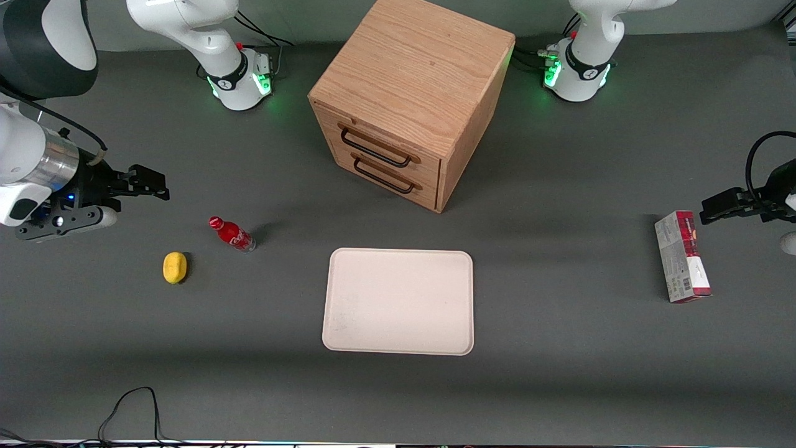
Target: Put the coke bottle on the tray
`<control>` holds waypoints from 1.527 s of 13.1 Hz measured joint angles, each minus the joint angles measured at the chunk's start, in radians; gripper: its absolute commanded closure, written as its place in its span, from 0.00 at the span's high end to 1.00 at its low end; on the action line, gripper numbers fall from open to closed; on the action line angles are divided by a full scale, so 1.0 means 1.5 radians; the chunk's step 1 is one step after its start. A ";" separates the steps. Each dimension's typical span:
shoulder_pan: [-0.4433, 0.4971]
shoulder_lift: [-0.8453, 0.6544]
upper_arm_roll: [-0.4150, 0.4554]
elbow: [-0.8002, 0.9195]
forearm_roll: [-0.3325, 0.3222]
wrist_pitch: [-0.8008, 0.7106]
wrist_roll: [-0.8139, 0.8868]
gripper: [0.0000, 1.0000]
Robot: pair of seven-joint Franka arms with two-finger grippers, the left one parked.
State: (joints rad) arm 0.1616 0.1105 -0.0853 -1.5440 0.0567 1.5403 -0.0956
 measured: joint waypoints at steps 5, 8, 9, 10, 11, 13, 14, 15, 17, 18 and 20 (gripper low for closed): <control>-0.001 0.000 -0.002 0.016 -0.001 -0.013 0.000 1.00; -0.001 0.000 -0.002 0.018 -0.002 -0.025 0.000 1.00; -0.001 0.000 -0.002 0.019 -0.002 -0.025 0.000 1.00; -0.001 0.000 -0.002 0.019 -0.002 -0.025 0.000 1.00; -0.001 0.000 -0.002 0.020 -0.002 -0.025 0.000 1.00; -0.001 0.000 -0.002 0.021 -0.002 -0.026 0.000 1.00; -0.001 0.000 -0.002 0.022 -0.002 -0.028 0.000 1.00; 0.000 0.000 -0.002 0.023 -0.002 -0.031 0.000 1.00; 0.001 0.000 -0.002 0.025 -0.002 -0.032 0.000 1.00; 0.003 0.000 -0.002 0.026 -0.002 -0.033 0.000 1.00; 0.005 0.000 0.000 0.027 -0.002 -0.033 0.018 1.00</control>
State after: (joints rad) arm 0.1695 0.1101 -0.0854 -1.5031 0.0544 1.4913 -0.0692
